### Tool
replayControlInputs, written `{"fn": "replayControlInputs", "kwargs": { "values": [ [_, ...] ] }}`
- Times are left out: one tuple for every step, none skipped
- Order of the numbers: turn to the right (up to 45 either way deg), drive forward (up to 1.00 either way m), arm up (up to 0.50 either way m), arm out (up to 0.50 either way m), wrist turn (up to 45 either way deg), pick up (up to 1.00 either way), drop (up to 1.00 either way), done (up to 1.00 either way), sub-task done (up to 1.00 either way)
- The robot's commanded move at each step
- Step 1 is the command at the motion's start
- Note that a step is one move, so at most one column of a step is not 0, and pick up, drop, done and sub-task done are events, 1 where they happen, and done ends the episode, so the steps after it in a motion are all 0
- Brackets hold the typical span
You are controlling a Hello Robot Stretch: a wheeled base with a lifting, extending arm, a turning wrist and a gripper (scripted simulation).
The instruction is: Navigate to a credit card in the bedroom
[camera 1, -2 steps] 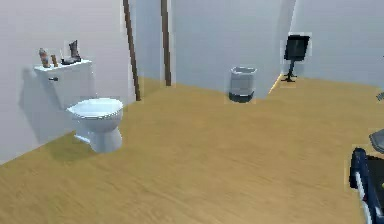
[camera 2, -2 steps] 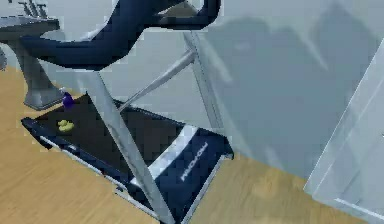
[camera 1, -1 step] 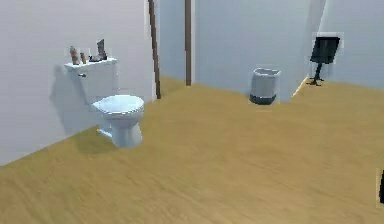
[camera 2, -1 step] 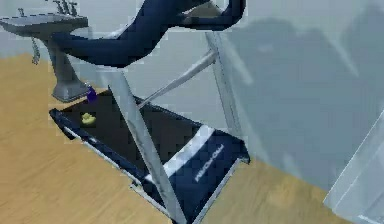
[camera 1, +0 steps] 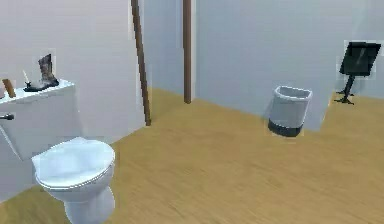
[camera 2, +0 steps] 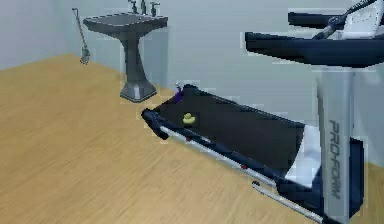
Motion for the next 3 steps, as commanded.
{"fn": "replayControlInputs", "kwargs": {
  "values": [
    [0.0,0.90,0.00,0.00,0.0,0.00,0.00,0.00,0.00],
    [0.0,1.00,0.00,0.00,0.0,0.00,0.00,0.00,0.00],
    [0.0,0.40,0.00,0.00,0.0,0.00,0.00,0.00,0.00]
  ]
}}
